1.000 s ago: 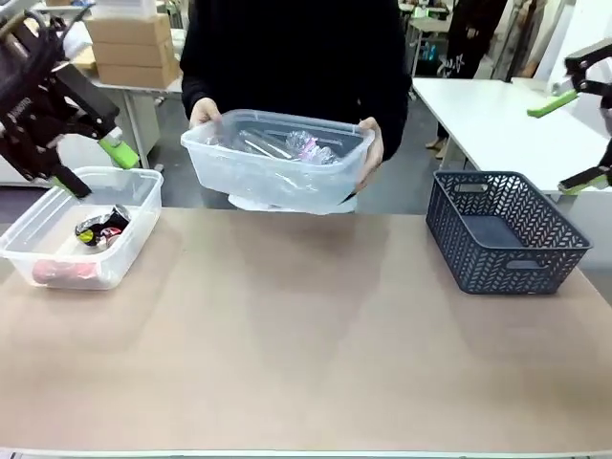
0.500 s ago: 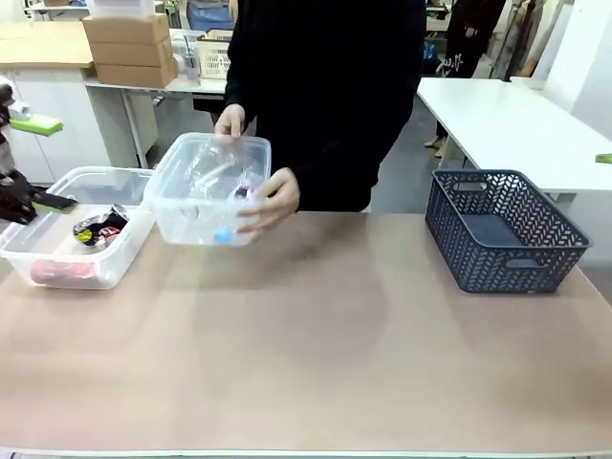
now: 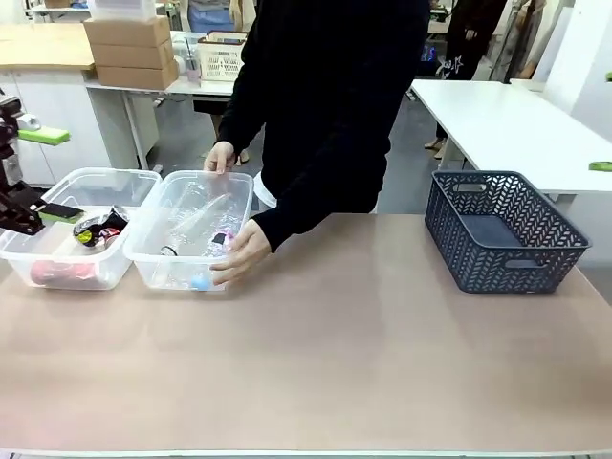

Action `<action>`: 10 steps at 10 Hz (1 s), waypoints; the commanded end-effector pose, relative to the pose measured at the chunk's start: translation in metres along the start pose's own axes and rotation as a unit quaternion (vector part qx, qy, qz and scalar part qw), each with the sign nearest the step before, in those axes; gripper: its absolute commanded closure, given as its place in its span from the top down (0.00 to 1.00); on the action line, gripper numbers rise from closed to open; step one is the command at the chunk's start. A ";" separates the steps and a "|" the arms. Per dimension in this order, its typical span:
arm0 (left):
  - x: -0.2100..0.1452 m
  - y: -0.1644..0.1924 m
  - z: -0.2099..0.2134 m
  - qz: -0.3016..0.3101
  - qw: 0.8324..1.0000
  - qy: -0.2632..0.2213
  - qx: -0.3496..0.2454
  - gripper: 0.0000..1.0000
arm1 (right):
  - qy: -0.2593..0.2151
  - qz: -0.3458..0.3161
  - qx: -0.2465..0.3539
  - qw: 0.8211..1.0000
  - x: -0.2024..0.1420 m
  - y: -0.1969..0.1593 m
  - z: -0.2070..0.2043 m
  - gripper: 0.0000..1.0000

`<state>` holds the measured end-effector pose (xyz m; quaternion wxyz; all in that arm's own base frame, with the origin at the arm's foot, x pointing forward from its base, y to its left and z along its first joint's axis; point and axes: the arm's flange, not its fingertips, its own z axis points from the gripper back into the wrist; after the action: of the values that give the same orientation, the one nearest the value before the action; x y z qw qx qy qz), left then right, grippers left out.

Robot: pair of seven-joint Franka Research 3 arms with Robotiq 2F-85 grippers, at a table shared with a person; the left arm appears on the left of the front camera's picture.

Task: Sort the waste into each basket.
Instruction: Release the Organizing box you were holding.

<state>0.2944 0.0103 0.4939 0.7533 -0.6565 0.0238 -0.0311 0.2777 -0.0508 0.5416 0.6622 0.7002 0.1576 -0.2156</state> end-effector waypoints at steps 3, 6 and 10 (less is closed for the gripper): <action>-0.001 -0.003 -0.001 -0.013 1.000 0.002 -0.007 1.00 | 0.008 0.008 0.009 1.000 -0.002 0.003 0.002 1.00; -0.001 -0.003 -0.001 -0.013 1.000 0.002 -0.007 1.00 | 0.008 0.008 0.009 1.000 -0.002 0.003 0.002 1.00; -0.001 -0.003 -0.001 -0.013 1.000 0.002 -0.007 1.00 | 0.008 0.008 0.009 1.000 -0.002 0.003 0.002 1.00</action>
<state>0.2926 0.0099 0.4950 0.7563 -0.6530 0.0244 -0.0312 0.2760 -0.0525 0.5417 0.6612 0.7009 0.1590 -0.2153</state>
